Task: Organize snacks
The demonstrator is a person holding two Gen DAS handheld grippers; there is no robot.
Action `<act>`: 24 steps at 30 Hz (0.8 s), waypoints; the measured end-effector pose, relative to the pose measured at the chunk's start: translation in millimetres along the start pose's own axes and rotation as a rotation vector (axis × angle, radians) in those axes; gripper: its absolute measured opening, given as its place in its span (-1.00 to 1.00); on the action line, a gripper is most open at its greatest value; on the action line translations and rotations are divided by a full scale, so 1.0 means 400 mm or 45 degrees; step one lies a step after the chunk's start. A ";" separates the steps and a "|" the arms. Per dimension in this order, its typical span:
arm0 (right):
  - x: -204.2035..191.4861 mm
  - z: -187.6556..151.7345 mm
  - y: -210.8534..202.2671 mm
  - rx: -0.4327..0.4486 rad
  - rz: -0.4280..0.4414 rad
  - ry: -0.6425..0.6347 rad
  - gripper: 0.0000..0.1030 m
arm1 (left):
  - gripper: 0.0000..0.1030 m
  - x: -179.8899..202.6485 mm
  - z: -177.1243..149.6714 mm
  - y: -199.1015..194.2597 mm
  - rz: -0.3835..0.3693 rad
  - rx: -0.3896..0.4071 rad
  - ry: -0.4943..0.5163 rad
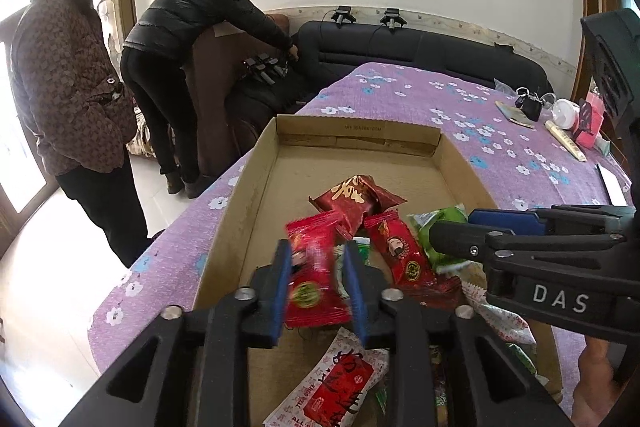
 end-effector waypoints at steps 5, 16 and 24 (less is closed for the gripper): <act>-0.003 0.004 -0.028 0.031 0.003 -0.003 -0.15 | -0.12 0.004 0.004 -0.015 0.012 0.027 0.013; 0.036 0.006 -0.114 0.135 -0.031 0.018 0.13 | 0.67 0.012 0.019 -0.053 0.061 0.086 0.032; 0.129 -0.028 -0.228 0.292 -0.178 0.028 0.47 | 0.99 0.032 0.037 -0.096 0.087 0.150 0.054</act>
Point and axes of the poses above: each gripper's, at about its wrist camera, not at the fingertips, and y roughly the way its jaws point, x to its right, z to its top, the point moved 6 cm from there along y, roughly the way its jaws point, and after that the axes turned 5 degrees about y, right-handed, at the moved point
